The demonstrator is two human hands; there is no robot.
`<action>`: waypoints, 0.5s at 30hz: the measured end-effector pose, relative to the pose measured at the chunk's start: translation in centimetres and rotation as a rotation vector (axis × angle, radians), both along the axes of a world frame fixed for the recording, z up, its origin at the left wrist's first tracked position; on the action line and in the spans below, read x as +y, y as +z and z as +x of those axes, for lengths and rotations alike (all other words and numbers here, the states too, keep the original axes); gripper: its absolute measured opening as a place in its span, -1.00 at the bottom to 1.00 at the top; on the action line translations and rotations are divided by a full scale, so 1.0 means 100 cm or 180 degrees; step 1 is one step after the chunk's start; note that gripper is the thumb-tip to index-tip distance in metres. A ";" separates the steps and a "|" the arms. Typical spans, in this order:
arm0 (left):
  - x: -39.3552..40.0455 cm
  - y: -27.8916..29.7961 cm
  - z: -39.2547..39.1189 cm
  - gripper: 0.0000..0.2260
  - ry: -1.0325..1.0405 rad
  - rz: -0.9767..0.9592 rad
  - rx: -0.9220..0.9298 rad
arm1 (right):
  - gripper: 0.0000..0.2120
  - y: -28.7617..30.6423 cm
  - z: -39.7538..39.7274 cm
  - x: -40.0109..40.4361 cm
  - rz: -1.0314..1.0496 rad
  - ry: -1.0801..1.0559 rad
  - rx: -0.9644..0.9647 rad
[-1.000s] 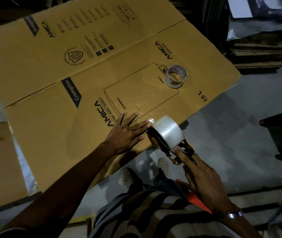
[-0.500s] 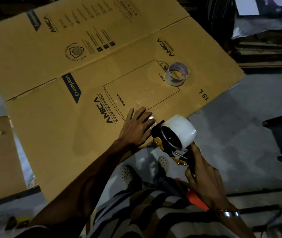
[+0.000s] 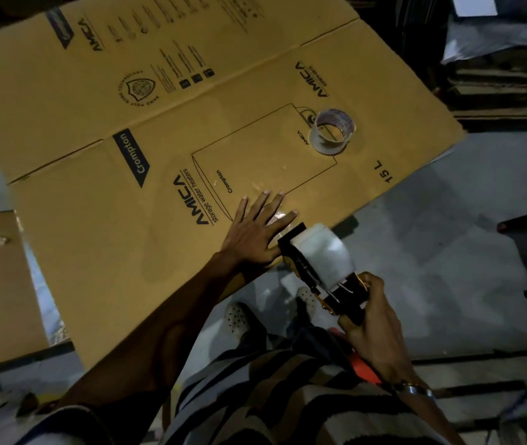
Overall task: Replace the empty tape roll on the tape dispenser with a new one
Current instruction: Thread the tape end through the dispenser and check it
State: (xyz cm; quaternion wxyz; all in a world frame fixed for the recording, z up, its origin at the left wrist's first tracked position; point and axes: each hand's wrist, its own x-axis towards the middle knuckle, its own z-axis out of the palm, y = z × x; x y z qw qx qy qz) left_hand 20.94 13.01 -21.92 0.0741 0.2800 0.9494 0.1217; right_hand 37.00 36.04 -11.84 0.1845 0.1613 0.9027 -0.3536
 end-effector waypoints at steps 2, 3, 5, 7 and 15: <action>0.002 0.000 -0.002 -0.27 -0.0004 -0.0065 -0.0028 | -0.31 -0.004 0.000 -0.004 -0.0086 0.0125 -0.0157; 0.002 0.000 -0.003 -0.25 0.0009 -0.0080 -0.0049 | -0.30 -0.006 0.001 -0.004 -0.0051 0.0144 -0.0177; 0.002 0.001 -0.005 -0.22 0.0032 -0.0103 -0.0081 | -0.31 -0.007 -0.001 -0.003 0.0086 0.0142 -0.0162; 0.002 0.001 -0.007 -0.20 0.0012 -0.0152 -0.0112 | -0.32 -0.005 -0.003 -0.001 0.0215 0.0173 -0.0185; 0.001 0.000 -0.010 -0.22 -0.0077 -0.0236 -0.0060 | -0.41 0.009 -0.010 -0.007 0.0522 0.0328 -0.0207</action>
